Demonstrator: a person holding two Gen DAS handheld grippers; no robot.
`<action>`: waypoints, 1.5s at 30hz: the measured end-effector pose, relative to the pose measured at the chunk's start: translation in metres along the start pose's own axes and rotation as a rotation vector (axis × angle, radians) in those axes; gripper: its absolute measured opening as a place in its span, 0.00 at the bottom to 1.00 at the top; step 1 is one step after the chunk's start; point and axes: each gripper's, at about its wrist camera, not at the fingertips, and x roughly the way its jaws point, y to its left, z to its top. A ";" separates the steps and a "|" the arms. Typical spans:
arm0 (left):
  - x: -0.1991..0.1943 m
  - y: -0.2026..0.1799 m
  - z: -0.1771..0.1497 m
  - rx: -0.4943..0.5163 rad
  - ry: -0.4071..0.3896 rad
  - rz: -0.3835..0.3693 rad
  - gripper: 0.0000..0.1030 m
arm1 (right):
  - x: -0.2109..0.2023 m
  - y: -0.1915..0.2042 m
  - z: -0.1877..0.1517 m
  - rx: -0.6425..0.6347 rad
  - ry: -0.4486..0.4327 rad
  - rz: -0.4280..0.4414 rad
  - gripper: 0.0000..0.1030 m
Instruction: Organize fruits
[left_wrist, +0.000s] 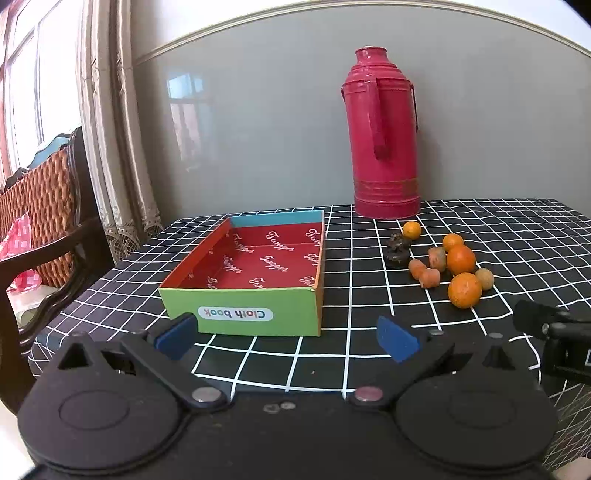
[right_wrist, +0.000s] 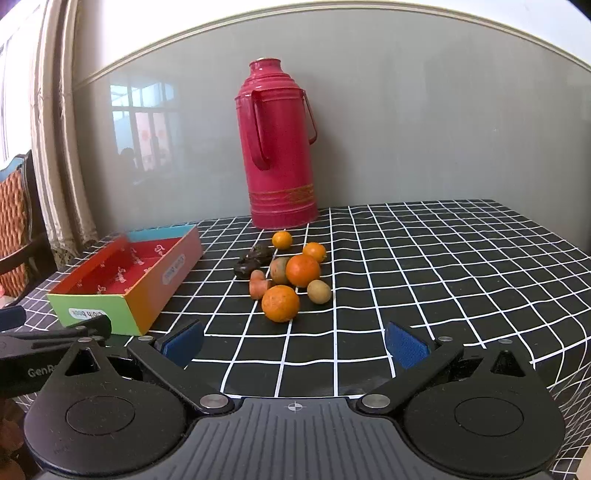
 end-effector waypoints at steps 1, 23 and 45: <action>0.000 0.000 0.000 0.001 -0.002 -0.001 0.94 | 0.000 0.000 0.000 0.002 0.000 0.000 1.00; 0.000 0.003 0.001 -0.004 -0.003 0.009 0.94 | 0.000 0.000 0.000 -0.008 0.009 0.001 1.00; -0.001 0.000 0.000 0.012 -0.014 0.014 0.94 | 0.001 -0.002 0.001 -0.013 0.021 -0.002 1.00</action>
